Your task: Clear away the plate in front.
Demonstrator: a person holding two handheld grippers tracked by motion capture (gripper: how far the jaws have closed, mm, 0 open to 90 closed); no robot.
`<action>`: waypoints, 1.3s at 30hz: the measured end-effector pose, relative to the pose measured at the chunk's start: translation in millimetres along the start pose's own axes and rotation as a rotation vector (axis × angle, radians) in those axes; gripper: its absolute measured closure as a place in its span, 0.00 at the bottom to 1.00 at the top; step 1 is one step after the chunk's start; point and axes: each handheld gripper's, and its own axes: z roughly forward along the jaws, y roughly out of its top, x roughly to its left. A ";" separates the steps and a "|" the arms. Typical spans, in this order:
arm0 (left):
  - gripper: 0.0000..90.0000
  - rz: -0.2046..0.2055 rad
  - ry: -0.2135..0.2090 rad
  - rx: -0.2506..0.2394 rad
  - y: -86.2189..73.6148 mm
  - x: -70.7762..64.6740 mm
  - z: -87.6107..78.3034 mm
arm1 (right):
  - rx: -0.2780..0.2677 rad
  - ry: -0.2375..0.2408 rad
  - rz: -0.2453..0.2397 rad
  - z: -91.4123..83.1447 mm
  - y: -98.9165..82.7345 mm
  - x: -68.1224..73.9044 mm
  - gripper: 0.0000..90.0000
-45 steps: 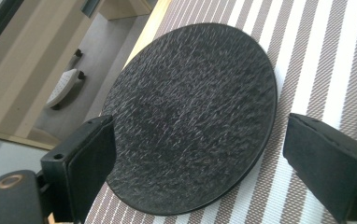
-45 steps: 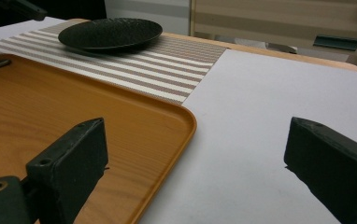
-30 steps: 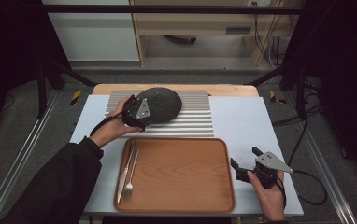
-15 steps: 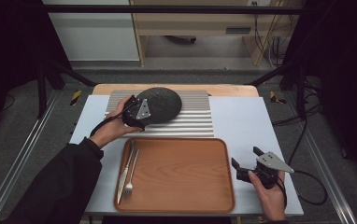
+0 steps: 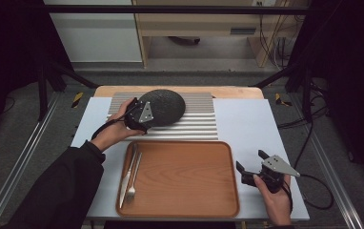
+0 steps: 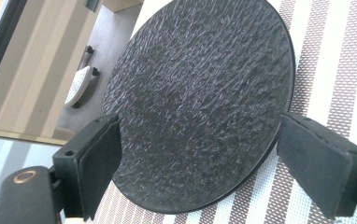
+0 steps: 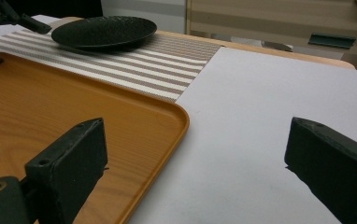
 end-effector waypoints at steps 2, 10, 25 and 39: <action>0.16 -0.003 0.001 -0.004 0.6 0.5 -0.8 | 0.000 0.000 0.000 0.0 0.0 -0.1 0.07; 0.17 0.028 0.012 -0.006 4.8 6.0 -6.1 | -0.002 0.000 -0.001 -0.2 0.5 0.5 0.07; 0.18 0.064 -0.003 -0.002 -3.7 2.6 -3.9 | 0.002 -0.005 -0.001 0.1 0.1 -0.1 0.07; 0.20 0.139 -0.013 0.029 -3.9 -13.2 0.8 | 0.003 -0.004 -0.003 0.7 0.0 0.5 0.07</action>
